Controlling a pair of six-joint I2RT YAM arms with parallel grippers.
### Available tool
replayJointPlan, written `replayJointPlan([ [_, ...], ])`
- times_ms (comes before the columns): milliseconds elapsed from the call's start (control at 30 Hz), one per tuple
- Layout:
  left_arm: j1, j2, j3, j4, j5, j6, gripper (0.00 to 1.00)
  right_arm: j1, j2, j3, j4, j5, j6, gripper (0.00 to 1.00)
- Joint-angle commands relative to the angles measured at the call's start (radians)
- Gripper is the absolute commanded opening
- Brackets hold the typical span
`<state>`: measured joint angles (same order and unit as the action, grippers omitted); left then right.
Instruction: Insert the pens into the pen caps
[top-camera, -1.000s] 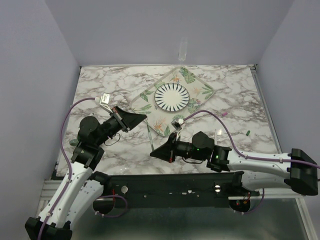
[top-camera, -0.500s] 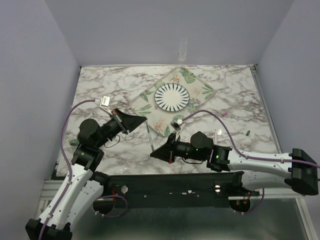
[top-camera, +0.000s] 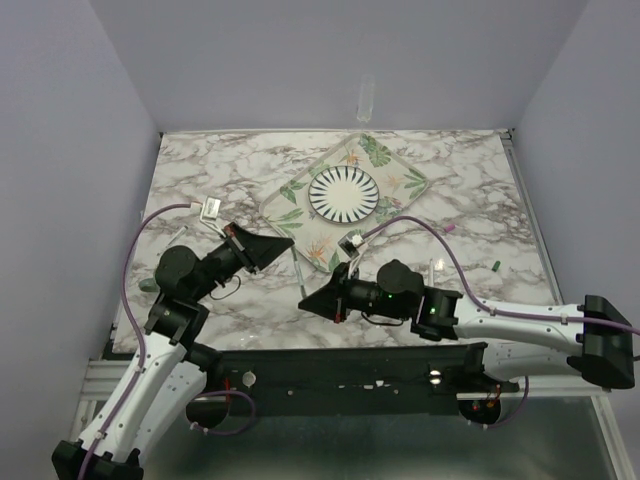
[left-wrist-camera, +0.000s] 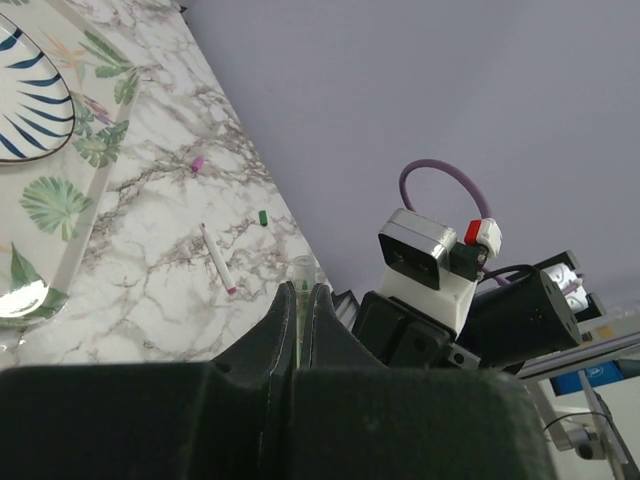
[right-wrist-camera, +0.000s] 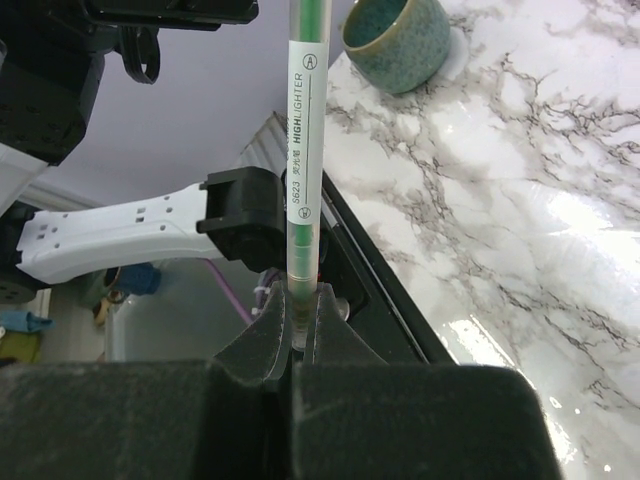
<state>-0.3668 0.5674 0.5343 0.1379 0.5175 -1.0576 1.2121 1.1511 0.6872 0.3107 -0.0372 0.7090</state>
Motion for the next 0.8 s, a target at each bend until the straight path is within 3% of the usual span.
replayJointPlan([
  [0, -0.015, -0.006, -0.051, 0.037, 0.059, 0.008, 0.0, 0.003, -0.004, 0.055, 0.053, 0.118, -0.055, 0.01],
  [133, -0.017, -0.011, -0.063, 0.057, 0.076, 0.01, 0.0, 0.003, -0.013, 0.083, 0.045, 0.122, -0.118, 0.01],
  [167, -0.017, -0.012, -0.054, 0.057, 0.075, 0.011, 0.04, 0.003, -0.016, 0.081, 0.054, 0.108, -0.138, 0.01],
  [200, -0.015, -0.014, -0.05, 0.048, 0.073, 0.013, 0.11, 0.001, -0.017, 0.078, 0.062, 0.096, -0.163, 0.01],
  [233, -0.017, -0.017, -0.04, 0.045, 0.072, 0.018, 0.25, 0.003, -0.017, 0.075, 0.068, 0.079, -0.174, 0.01],
  [333, -0.017, -0.014, -0.008, 0.037, 0.073, 0.034, 0.44, 0.003, -0.021, 0.063, 0.077, 0.054, -0.2, 0.01],
  [433, -0.017, 0.0, 0.03, 0.023, 0.078, 0.05, 0.53, 0.003, -0.027, 0.055, 0.079, 0.043, -0.204, 0.01],
  [767, -0.017, 0.087, 0.145, -0.035, 0.105, 0.111, 0.64, 0.003, -0.05, 0.023, 0.084, 0.013, -0.191, 0.01],
])
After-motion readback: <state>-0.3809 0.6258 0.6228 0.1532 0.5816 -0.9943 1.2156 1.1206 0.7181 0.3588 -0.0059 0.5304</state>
